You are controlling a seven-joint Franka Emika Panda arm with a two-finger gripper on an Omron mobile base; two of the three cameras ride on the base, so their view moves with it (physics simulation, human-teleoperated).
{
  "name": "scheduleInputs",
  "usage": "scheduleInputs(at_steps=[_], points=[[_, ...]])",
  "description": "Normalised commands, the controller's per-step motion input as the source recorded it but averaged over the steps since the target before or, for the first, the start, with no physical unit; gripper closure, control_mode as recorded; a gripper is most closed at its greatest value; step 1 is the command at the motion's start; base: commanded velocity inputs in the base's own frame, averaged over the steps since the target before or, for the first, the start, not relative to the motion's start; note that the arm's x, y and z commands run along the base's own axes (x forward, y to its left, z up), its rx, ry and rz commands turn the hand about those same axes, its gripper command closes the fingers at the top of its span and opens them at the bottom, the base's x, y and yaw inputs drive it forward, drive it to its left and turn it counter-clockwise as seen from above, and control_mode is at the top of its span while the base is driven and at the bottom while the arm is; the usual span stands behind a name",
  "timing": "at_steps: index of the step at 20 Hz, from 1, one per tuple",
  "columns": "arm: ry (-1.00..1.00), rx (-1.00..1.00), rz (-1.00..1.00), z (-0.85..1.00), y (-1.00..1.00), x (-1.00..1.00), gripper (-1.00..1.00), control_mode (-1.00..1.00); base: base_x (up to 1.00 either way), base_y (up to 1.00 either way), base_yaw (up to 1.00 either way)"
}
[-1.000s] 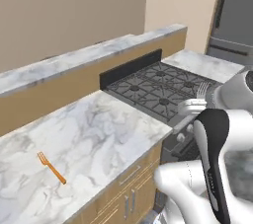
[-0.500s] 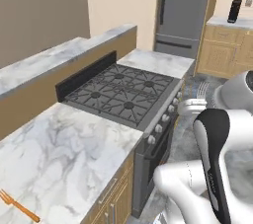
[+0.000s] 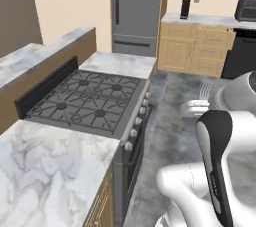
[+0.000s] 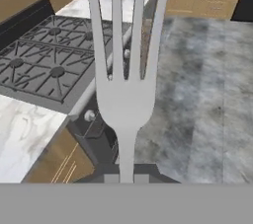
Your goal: Organize the utensils by type. Pick up the wooden spoons from the counter and place them in the open cabinet. Then pick up the metallic utensils from the counter and place them in the open drawer.
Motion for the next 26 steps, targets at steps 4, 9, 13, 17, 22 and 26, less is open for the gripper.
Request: scheduleInputs(at_steps=[4,9,13,17,22,26], points=[[0.00,0.00,0.00,0.00,0.00,0.00,1.00,1.00,0.24,-0.14,-0.32],[0.00,0.00,0.00,0.00,0.00,0.00,1.00,1.00,0.47,-0.08,-0.31],[0.00,0.00,0.00,0.00,0.00,0.00,1.00,1.00,0.69,-0.06,-0.27],[0.00,0.00,0.00,0.00,0.00,0.00,1.00,1.00,0.77,-0.06,-0.26],[0.00,0.00,0.00,0.00,0.00,0.00,1.00,1.00,0.85,-0.01,-0.24],[0.00,0.00,0.00,0.00,0.00,0.00,1.00,1.00,0.90,0.00,-0.20]])
